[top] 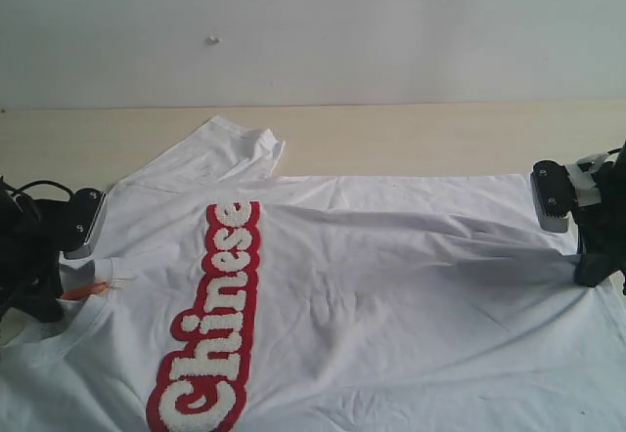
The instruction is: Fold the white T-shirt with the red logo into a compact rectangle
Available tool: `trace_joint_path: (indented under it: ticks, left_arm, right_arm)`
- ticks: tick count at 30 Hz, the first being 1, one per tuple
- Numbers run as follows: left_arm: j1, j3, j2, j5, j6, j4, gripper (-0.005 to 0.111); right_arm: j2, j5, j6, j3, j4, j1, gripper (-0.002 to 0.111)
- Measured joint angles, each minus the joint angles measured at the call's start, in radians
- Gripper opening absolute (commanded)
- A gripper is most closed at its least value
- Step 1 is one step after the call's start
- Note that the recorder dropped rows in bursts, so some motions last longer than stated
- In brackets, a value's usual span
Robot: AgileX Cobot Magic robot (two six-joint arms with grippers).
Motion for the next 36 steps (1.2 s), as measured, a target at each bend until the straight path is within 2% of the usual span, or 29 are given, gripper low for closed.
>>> trace_joint_path:
  ticks: [6,14,20,25,28,31,36]
  left_arm:
    - [-0.002,-0.019,-0.014,0.003,-0.031,0.012,0.0]
    - [0.0,-0.023,-0.073,-0.061,-0.033,-0.005,0.0]
    - [0.0,-0.036,-0.272,-0.047,-0.053,0.015,0.0]
    - [0.002,-0.054,-0.45,-0.019,-0.247,0.115,0.0]
    - [0.002,-0.054,-0.542,-0.009,-0.542,0.315,0.0]
    - [0.002,-0.054,-0.619,0.019,-0.706,0.404,0.0]
    - [0.002,-0.054,-0.738,0.052,-0.774,0.417,0.0]
  right_arm:
    - [-0.021,-0.006,0.022,0.0,0.0,0.0,0.0]
    - [-0.136,-0.008,0.037,0.0,0.068,0.0,0.0]
    - [-0.312,0.01,0.051,0.0,0.117,0.0,0.0]
    - [-0.457,0.029,0.061,0.0,0.195,0.0,0.0]
    - [-0.572,0.064,0.061,0.0,0.237,0.0,0.0]
    - [-0.67,0.09,0.096,0.0,0.248,0.0,0.0]
    - [-0.771,0.152,0.121,0.0,0.25,0.0,0.0]
